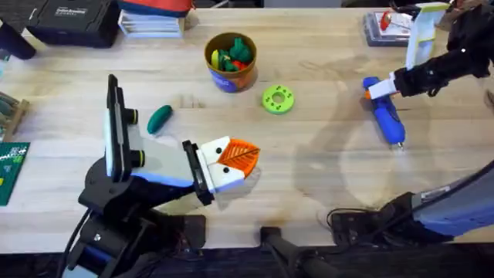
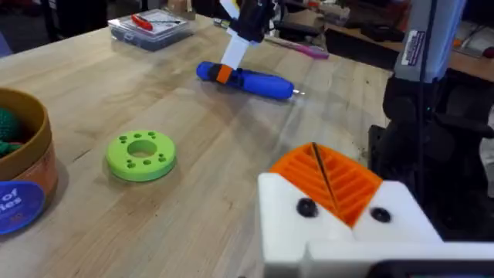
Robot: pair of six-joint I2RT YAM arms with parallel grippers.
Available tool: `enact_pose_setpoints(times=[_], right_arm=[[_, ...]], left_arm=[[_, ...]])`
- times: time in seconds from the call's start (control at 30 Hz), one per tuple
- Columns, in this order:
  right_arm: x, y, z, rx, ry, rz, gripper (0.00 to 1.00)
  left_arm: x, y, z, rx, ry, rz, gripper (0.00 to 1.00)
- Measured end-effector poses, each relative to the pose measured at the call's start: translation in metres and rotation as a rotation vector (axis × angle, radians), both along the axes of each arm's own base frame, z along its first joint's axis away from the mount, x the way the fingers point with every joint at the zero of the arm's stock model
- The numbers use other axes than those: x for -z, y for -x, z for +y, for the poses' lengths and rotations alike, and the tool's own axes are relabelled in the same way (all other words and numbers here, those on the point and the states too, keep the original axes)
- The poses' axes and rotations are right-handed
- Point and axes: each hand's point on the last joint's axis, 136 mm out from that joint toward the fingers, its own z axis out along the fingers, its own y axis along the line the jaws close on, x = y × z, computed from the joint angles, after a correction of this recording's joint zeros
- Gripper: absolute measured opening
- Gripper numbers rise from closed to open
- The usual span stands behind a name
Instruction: Pick up the gripper from the table and insert it into the empty holder that is missing its gripper. Then pick up a screw, insert it into the mounting hole, and use the screwdriver to tighten it. Finally, clean up the table by picking up the vegetable and placing it into the bucket.
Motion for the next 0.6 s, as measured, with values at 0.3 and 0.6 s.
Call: enact_pose_setpoints(times=[0.3, 0.6], right_arm=[[0.0002, 0.0018, 0.0008, 0.003, -0.004, 0.008, 0.027], [-0.0028, 0.0006, -0.0011, 0.068, -0.011, 0.022, 0.027]], left_arm=[[0.0, 0.0, 0.0, 0.0, 0.0, 0.0, 0.005], [0.0, 0.0, 0.0, 0.0, 0.0, 0.0, 0.005]])
